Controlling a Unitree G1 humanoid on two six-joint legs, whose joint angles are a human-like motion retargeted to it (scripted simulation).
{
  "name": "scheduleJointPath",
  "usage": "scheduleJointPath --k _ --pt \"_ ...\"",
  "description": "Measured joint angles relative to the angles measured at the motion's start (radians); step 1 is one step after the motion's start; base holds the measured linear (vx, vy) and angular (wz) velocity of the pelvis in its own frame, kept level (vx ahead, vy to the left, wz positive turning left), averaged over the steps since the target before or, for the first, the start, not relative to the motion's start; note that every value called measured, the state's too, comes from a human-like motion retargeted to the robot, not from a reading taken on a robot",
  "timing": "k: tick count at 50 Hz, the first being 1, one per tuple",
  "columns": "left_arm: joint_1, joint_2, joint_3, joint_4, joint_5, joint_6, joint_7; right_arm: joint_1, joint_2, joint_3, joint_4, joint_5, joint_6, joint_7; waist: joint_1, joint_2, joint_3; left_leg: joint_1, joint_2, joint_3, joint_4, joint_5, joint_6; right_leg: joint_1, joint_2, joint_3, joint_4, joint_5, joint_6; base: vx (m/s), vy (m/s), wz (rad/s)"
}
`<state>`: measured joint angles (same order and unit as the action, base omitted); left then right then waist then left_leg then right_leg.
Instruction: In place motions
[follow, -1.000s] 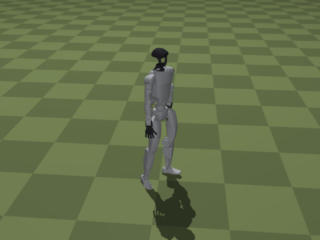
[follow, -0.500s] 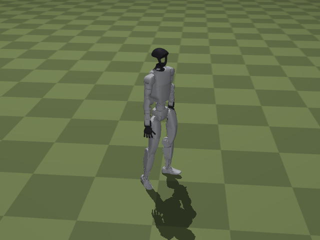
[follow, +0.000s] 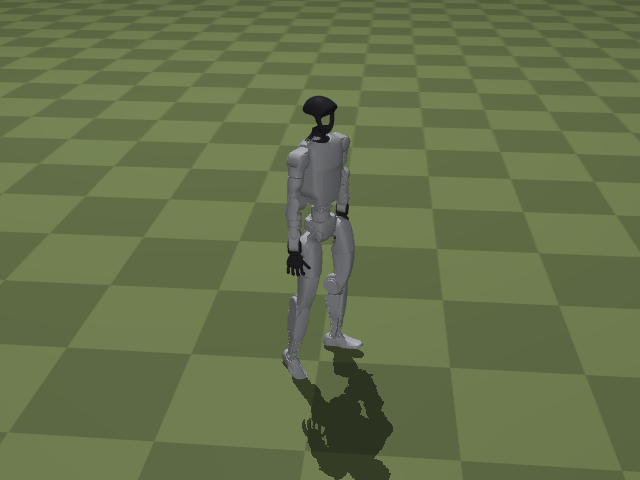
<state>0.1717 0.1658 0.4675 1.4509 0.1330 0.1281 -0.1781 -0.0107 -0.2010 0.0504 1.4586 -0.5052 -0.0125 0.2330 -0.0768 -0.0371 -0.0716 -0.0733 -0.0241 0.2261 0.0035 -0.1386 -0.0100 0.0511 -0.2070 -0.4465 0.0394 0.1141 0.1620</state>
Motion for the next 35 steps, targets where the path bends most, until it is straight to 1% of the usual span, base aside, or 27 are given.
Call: scheduleJointPath --k 35 --pt "0.001 0.003 0.002 -0.005 0.002 -0.001 0.001 -0.003 -0.003 0.002 -0.002 -0.004 0.0 0.002 -0.007 0.002 -0.001 0.002 0.003 0.008 -0.003 -0.002 0.0 -0.008 0.003 0.009 0.001 0.001 -0.001 0.0 0.0 0.0"
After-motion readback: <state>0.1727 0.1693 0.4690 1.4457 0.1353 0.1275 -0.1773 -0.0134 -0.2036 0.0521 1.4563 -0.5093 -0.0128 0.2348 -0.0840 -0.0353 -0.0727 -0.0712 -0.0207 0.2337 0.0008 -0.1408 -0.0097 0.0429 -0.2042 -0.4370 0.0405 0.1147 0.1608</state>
